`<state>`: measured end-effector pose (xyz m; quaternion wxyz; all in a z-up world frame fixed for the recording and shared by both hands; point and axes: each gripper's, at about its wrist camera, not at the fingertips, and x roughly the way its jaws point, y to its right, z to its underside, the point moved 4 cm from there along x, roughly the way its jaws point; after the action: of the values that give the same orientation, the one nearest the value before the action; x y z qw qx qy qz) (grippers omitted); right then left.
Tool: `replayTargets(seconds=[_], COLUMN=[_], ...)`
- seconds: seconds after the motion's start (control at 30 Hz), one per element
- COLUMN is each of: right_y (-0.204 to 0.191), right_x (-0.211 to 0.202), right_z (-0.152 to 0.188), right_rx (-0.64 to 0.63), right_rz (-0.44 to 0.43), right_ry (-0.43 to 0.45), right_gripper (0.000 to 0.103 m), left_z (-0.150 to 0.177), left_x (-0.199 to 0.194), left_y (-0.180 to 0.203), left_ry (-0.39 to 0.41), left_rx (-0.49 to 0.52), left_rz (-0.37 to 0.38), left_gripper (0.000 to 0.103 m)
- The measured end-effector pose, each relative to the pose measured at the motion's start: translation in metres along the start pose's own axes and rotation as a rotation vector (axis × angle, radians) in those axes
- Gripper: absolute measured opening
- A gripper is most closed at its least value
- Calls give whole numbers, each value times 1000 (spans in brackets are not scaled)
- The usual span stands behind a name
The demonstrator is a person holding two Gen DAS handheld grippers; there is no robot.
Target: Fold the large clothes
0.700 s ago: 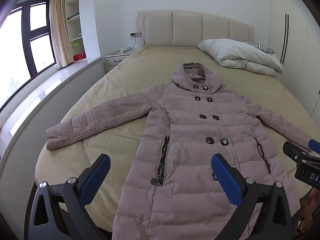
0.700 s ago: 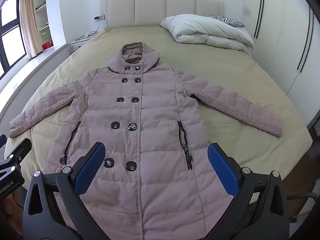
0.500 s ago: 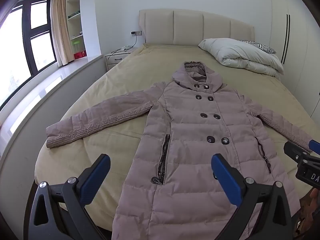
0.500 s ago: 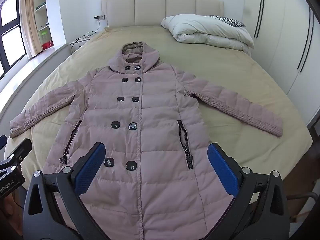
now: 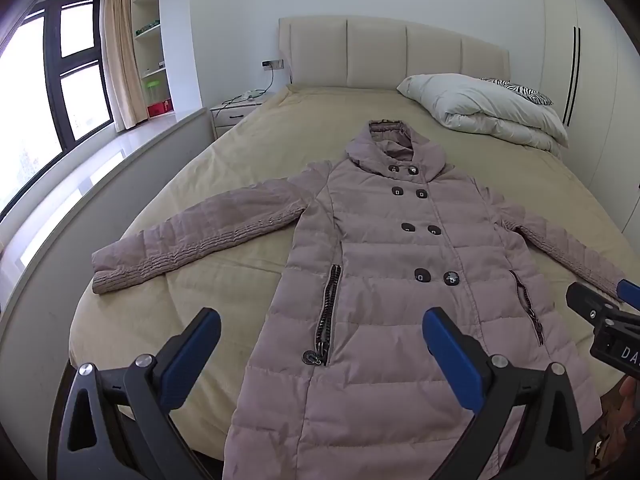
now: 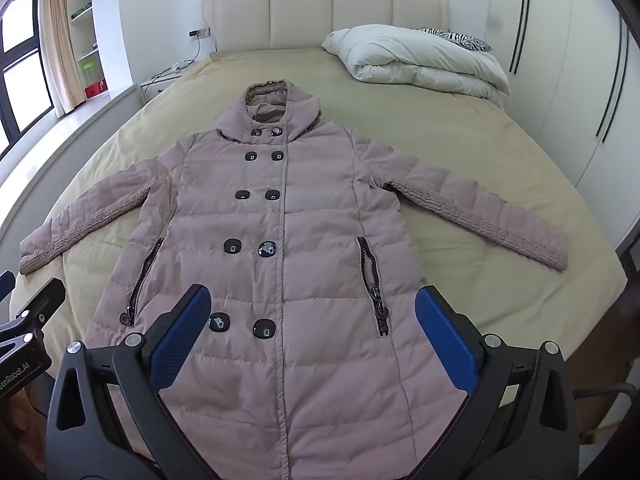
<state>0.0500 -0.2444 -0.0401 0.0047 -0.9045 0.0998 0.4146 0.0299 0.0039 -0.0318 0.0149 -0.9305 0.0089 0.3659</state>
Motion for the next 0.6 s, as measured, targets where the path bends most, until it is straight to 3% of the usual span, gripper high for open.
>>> replayTargets(seconds=[0.6], right_y=[-1], right_x=[2], right_z=[1], right_rx=[2], right_rz=[-2], right_ry=[-6], right_gripper=[103], left_z=[-1], left_x=[0], left_y=[0], left_ry=[-5], left_rx=[0], left_rz=[-2], left_gripper=[103])
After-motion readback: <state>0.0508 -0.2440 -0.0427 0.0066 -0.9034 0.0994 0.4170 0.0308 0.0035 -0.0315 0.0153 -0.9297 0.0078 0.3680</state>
